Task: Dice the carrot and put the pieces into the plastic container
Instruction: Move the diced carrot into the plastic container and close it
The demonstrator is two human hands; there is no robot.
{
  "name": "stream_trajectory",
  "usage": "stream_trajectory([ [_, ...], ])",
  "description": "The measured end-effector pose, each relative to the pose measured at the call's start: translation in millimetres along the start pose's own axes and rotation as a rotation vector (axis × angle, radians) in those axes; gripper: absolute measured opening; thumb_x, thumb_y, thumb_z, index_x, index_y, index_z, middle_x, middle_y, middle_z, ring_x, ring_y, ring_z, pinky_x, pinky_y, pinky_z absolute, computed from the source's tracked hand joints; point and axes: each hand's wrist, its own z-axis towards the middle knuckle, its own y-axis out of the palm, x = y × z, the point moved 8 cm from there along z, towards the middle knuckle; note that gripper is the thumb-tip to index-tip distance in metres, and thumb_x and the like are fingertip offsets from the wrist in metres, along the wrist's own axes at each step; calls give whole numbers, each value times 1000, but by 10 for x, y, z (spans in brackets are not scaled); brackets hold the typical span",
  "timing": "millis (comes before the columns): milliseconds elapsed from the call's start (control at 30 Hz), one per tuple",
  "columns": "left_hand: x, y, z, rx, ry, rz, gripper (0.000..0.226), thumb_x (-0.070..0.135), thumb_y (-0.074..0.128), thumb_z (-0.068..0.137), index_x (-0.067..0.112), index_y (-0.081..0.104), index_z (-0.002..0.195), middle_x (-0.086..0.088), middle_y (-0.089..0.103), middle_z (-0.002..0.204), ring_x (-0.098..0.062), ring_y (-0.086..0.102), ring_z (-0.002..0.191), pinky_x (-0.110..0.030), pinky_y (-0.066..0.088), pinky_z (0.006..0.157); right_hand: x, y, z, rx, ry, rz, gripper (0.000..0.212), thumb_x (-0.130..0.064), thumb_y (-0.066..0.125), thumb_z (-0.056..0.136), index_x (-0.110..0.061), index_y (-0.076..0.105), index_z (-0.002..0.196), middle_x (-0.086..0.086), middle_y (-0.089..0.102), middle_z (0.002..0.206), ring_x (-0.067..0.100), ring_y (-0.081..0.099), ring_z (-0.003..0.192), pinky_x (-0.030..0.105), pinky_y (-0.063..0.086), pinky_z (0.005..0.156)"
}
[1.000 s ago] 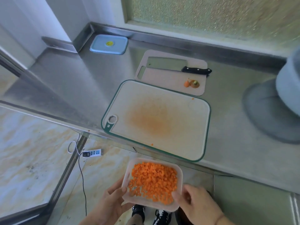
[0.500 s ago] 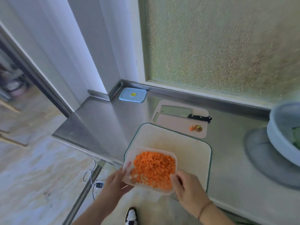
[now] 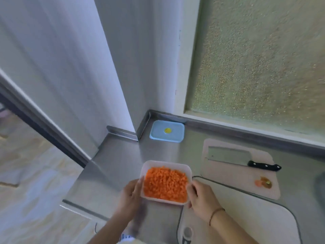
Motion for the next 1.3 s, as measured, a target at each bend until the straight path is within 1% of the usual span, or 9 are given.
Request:
stream_trajectory([
  [133, -103, -148, 715, -79, -8, 134, 45, 66, 41, 89, 30, 65, 75, 9, 65, 77, -15, 61, 82, -32, 43, 77, -79, 221, 448, -40, 157, 74, 35, -29, 43, 100, -6, 53, 77, 10, 66, 59, 13, 68, 55, 40, 58, 65],
  [367, -66, -104, 1235, -243, 21, 191, 52, 76, 38, 79, 39, 72, 93, 16, 71, 92, -9, 68, 91, -40, 55, 85, -75, 249, 710, -95, 277, -1, 36, -35, 42, 100, -8, 55, 81, 7, 71, 68, 5, 68, 58, 34, 58, 70],
  [567, 425, -169, 1477, -179, 43, 218, 26, 37, 51, 103, 27, 71, 90, 12, 68, 86, -6, 62, 83, -27, 45, 74, -221, -316, 1021, 167, 284, -177, 73, -74, 19, 84, -10, 52, 68, 6, 59, 65, 19, 56, 63, 30, 40, 61],
  [767, 744, 286, 2327, -260, -120, 24, 57, 52, 41, 105, 2, 56, 81, -1, 51, 68, -18, 45, 61, -30, 39, 61, -336, -329, 2059, 138, 326, 164, 45, -46, 42, 98, -7, 61, 108, 10, 65, 108, 27, 58, 101, 38, 43, 90],
  [833, 639, 372, 2446, -246, -179, -50, 63, 53, 44, 104, -9, 54, 95, 3, 52, 65, -19, 47, 60, -32, 43, 62, -232, -188, 2179, 116, 388, 202, 44, -51, 42, 96, -10, 58, 100, 8, 64, 104, 27, 57, 97, 36, 43, 83],
  [933, 497, 418, 2482, -242, -241, -92, 40, 52, 49, 102, 17, 69, 102, -3, 69, 90, -23, 66, 82, -40, 54, 83, -218, -106, 2159, 130, 453, 244, 26, -47, 47, 95, -26, 47, 80, -6, 49, 82, 20, 48, 86, 30, 38, 67],
  [1000, 446, 422, 2481, -230, -264, -119, 38, 47, 56, 101, 12, 69, 110, -9, 69, 94, -22, 65, 81, -40, 55, 84, -219, -118, 2128, 136, 475, 298, 22, -39, 55, 93, -18, 55, 86, 2, 56, 85, 25, 54, 89, 33, 45, 75],
  [1100, 497, 387, 2440, -163, -240, -125, 30, 23, 65, 98, -7, 63, 102, -13, 59, 84, -25, 55, 78, -36, 49, 76, -168, -232, 2024, 234, 519, 460, 51, -22, 66, 89, 13, 50, 124, 28, 54, 127, 41, 50, 121, 45, 41, 102],
  [1300, 487, 433, 2182, -110, -178, 82, 21, 15, 65, 95, -6, 64, 97, -13, 62, 81, -28, 59, 75, -40, 53, 77, -90, -279, 1907, 364, 432, 527, 74, -17, 69, 86, -7, 30, 148, 4, 58, 134, 17, 57, 117, 25, 41, 103],
])
